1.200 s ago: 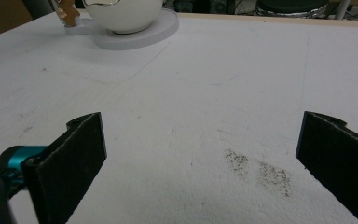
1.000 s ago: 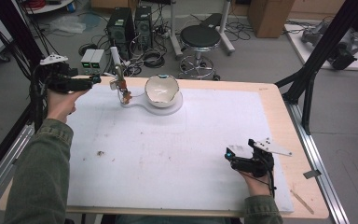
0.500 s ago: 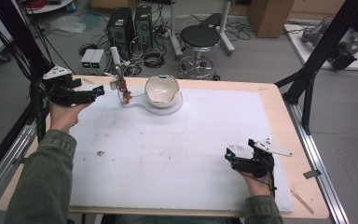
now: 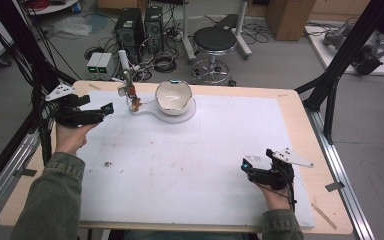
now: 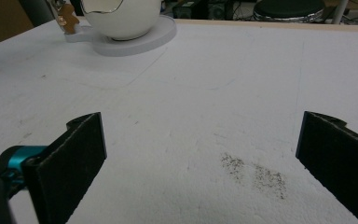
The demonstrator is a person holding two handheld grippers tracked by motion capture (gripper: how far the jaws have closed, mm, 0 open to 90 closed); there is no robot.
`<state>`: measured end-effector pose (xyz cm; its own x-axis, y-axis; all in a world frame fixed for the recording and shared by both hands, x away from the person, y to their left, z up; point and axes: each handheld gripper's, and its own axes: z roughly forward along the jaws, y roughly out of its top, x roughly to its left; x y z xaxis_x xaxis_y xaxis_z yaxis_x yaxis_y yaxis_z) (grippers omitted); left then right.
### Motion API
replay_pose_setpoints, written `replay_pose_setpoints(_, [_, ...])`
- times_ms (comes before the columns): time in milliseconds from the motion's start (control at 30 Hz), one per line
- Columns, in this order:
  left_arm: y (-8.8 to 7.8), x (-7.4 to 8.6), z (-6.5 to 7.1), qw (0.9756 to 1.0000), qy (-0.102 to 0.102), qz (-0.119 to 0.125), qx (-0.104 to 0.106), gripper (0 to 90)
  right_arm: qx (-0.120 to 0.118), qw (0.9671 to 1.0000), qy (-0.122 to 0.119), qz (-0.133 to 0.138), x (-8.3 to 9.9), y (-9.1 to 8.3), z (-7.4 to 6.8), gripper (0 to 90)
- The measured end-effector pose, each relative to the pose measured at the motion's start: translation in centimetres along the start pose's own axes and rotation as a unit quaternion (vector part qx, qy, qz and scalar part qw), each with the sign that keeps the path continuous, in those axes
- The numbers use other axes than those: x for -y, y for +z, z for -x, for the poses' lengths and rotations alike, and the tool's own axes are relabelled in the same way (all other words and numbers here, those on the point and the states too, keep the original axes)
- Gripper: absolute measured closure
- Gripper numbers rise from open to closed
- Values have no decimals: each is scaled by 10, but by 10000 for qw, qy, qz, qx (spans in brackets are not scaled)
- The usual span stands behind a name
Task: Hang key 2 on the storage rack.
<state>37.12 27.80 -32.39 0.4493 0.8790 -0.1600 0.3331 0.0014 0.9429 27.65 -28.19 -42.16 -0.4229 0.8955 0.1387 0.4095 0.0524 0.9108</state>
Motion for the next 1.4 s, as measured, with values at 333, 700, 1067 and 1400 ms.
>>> replay_pose_setpoints(333, [-13, 31, -6, 9998, -166, -38, -102, 17, 13, 10000, -15, -15, 1, 0, 0, 5])
replay_pose_setpoints(700, [-37, 56, 9, 9989, 367, -15, -307, 17, 11, 9999, -34, -113, 2, 3, -1, 5])
replay_pose_setpoints(1067, [-48, 83, 20, 9976, 641, 62, -261, 17, 20, 9999, -18, -106, 3, 2, 0, 5])
replay_pose_setpoints(1400, [-67, 107, 18, 9974, 524, 192, -455, 17, -23, 10000, 2, -83, 4, 2, -2, 5])
